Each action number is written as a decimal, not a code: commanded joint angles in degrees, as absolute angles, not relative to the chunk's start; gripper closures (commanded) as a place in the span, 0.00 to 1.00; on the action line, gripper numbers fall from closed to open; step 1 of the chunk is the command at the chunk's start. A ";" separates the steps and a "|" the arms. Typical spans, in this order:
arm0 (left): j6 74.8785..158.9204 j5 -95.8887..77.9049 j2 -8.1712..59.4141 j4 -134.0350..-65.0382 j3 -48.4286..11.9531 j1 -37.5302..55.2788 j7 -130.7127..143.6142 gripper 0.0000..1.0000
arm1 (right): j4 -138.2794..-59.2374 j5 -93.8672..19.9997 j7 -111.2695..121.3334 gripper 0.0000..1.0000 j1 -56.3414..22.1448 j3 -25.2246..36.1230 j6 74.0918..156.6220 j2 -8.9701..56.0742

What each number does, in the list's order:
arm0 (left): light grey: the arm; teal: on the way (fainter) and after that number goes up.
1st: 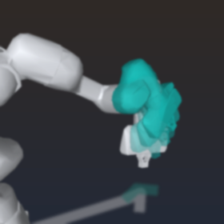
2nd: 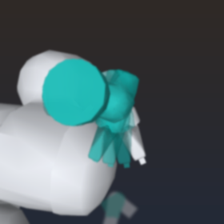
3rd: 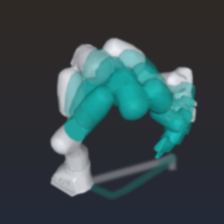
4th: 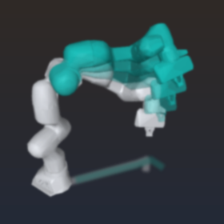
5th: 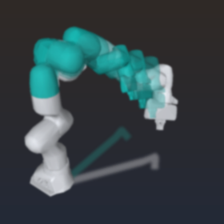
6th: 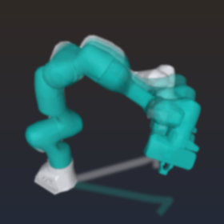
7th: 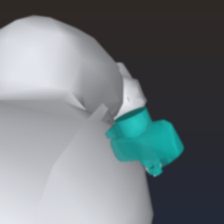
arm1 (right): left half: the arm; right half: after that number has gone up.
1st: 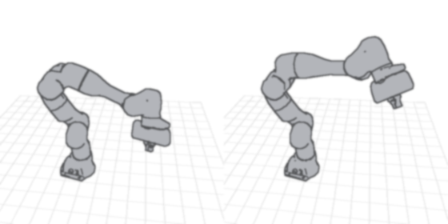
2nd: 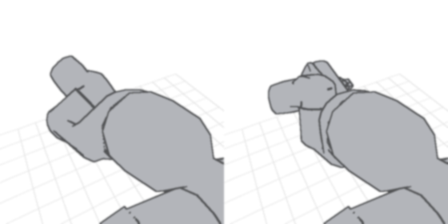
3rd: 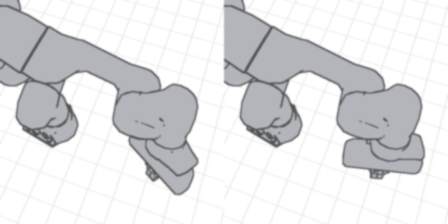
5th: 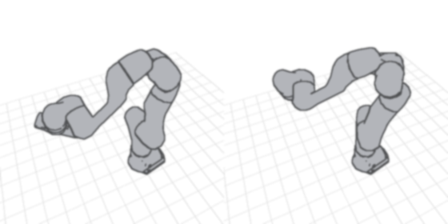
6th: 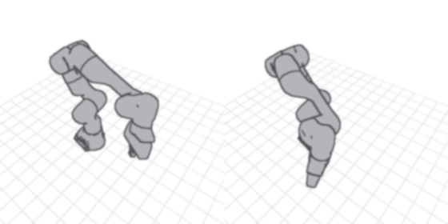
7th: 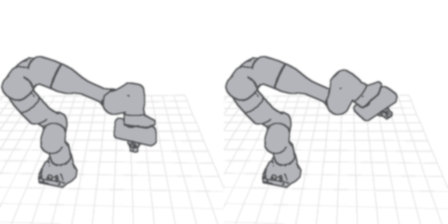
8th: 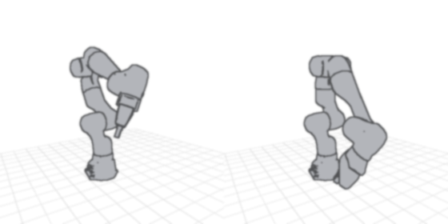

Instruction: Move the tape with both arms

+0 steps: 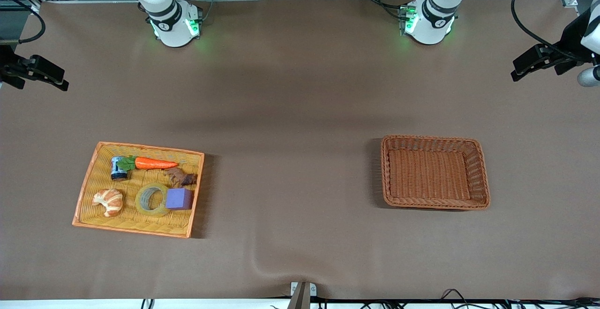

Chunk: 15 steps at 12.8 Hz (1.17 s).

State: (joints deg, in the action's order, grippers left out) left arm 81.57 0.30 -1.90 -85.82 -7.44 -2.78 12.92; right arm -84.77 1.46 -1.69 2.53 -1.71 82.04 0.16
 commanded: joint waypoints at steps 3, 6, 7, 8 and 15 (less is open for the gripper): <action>80.33 0.18 -1.58 -84.73 -7.47 -2.90 12.13 0.00 | -85.96 2.55 -1.85 0.00 3.52 -2.72 82.44 -1.23; 80.33 0.96 -1.49 -84.73 -7.47 -3.07 12.04 0.00 | -86.04 2.29 -1.85 0.00 3.52 -2.72 82.53 -0.88; 80.42 0.71 -1.41 -84.73 -7.38 -3.42 11.61 0.00 | -86.04 2.20 -1.85 0.00 3.69 -2.72 82.53 -0.79; 80.51 0.27 -1.06 -84.73 -7.38 -3.25 11.51 0.00 | -86.04 1.94 -1.85 0.00 3.87 -2.72 82.53 -0.62; 82.79 0.00 -1.05 -85.78 -7.38 -3.86 12.30 0.00 | -86.66 0.80 -1.85 0.00 4.13 -2.55 83.05 5.35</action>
State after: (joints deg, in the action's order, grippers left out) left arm 82.45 0.30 -0.65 -85.81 -7.34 -3.15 12.87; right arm -86.88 1.40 -1.69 2.61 -1.65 82.48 2.57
